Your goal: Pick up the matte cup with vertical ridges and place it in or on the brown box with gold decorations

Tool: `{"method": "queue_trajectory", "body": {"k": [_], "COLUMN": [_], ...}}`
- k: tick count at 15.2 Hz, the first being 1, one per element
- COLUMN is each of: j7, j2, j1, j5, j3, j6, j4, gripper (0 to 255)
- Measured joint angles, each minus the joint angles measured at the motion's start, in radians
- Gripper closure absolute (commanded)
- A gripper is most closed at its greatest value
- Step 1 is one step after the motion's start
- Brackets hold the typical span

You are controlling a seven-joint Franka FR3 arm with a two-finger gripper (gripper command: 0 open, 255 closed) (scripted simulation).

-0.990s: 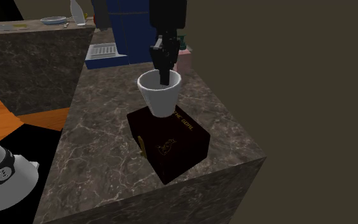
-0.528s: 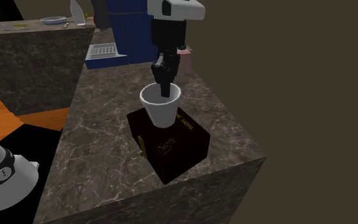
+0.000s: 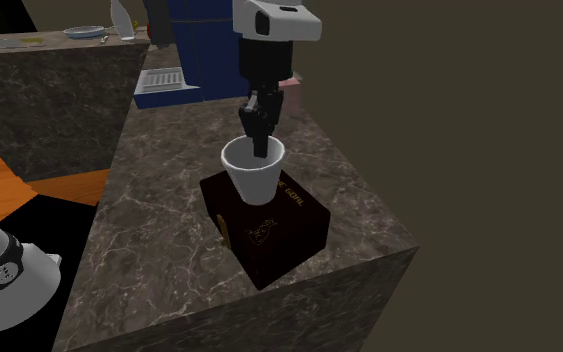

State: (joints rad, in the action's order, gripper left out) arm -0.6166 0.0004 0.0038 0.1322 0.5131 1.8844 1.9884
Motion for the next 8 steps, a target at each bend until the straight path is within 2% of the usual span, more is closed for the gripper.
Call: {"method": "queue_trajectory", "body": {"k": [6, 8], "j7": [0.000, 0.003], "j2": [0.000, -0.004], "j1": [0.000, 0.002], "j5": [0.000, -0.004], "j3": [0.000, 0.002], "j6": [0.000, -0.041], "j4": [0.000, -0.039], "gripper": [0, 0]}}
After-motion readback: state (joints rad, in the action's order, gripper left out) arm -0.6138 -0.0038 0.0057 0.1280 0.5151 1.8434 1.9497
